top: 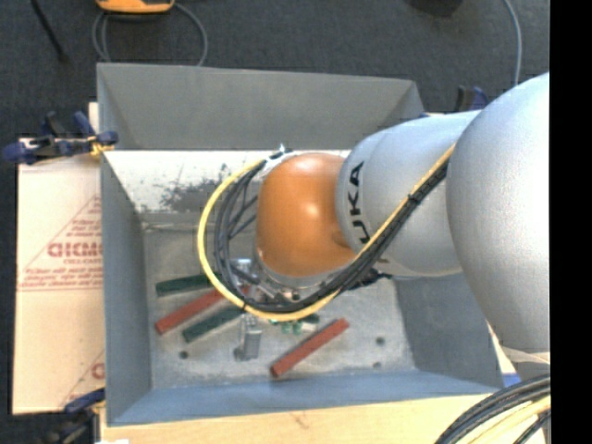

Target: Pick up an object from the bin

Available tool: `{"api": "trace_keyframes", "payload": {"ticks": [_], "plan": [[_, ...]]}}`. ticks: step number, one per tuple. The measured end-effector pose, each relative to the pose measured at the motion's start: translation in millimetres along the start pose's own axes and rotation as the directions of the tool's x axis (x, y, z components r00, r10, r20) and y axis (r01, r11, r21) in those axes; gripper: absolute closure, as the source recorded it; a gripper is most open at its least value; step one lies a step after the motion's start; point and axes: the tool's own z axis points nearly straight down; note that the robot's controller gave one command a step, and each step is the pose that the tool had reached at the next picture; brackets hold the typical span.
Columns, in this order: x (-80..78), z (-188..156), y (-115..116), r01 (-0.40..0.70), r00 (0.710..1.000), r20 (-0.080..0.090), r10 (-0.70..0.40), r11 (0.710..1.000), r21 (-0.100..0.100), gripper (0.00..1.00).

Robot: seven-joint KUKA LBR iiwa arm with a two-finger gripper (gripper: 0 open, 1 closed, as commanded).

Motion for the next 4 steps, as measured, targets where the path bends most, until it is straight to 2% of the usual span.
{"api": "trace_keyframes", "payload": {"ticks": [1, 2, 3, 4], "plan": [[-1.3, -1.3, -0.4, -0.003, 1.000, 0.004, 0.003, 1.000, 0.000, 0.00], [-36.5, 50.2, 19.8, 0.098, 0.995, 0.008, -0.098, 0.995, 0.001, 0.00], [-43.2, 63.0, 23.6, 0.189, 0.982, 0.012, -0.189, 0.982, 0.003, 0.00], [-60.5, 62.1, 45.1, 0.173, 0.985, 0.007, -0.173, 0.985, 0.000, 0.00]]}}
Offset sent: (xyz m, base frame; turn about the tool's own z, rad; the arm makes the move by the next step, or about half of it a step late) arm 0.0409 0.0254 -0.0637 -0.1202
